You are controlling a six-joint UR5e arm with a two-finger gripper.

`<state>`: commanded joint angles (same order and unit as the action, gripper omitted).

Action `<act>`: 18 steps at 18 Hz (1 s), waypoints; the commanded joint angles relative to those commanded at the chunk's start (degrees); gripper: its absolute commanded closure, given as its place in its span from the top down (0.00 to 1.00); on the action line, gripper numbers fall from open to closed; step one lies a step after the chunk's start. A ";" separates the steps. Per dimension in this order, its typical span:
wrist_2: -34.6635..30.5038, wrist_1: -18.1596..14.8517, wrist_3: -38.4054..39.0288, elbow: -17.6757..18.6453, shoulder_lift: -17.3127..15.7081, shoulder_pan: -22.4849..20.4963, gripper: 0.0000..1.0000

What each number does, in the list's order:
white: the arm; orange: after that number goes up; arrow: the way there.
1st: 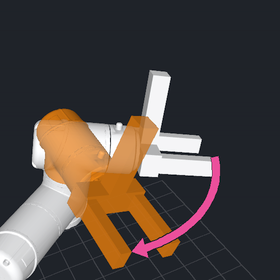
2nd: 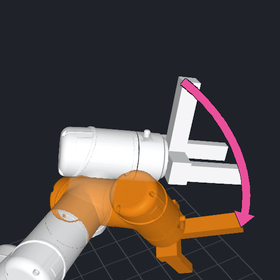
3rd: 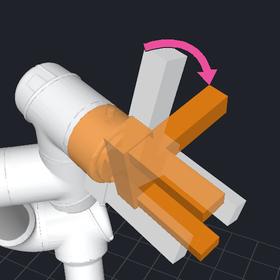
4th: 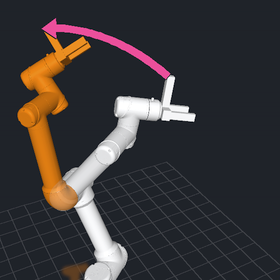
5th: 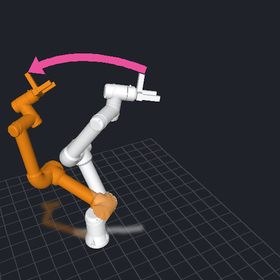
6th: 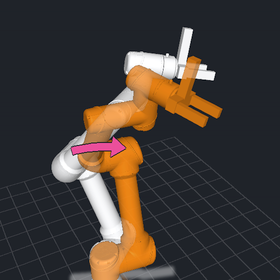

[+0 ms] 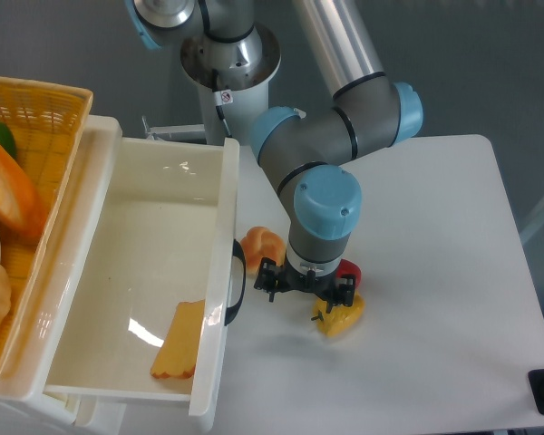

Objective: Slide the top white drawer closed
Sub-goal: 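Move the gripper down toward the open drawer's front panel, then press the gripper against the drawer front beside its handle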

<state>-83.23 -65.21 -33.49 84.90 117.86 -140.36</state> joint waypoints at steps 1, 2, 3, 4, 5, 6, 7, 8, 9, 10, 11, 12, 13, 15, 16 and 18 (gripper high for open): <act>0.35 0.00 0.26 0.00 0.09 0.00 1.00; 1.14 0.00 0.53 0.00 0.18 0.00 1.00; 1.58 0.00 0.53 0.00 0.18 0.00 1.00; 1.67 0.00 0.53 0.00 0.18 0.00 1.00; 1.67 0.00 0.53 0.00 0.18 0.00 1.00; 1.67 -0.09 0.53 0.00 0.18 0.00 1.00; 1.76 -0.09 0.53 0.00 0.09 0.09 1.00; 1.76 -0.09 0.53 0.00 0.09 0.09 1.00; 1.76 -0.09 0.53 0.00 0.09 0.09 1.00; 1.76 -0.09 0.53 0.00 0.09 0.09 1.00; 1.76 -0.09 0.53 0.00 0.00 0.09 1.00; 1.76 -0.17 0.53 0.00 -0.09 0.09 1.00; 1.85 -0.18 0.53 0.00 -0.26 0.09 1.00; 2.20 -0.35 0.53 0.00 -0.44 0.09 1.00; 2.20 -0.44 0.53 0.09 -0.53 0.09 1.00; 2.20 -0.44 0.53 0.17 -0.61 0.09 1.00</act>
<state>-81.04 -65.65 -32.96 85.08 117.25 -140.27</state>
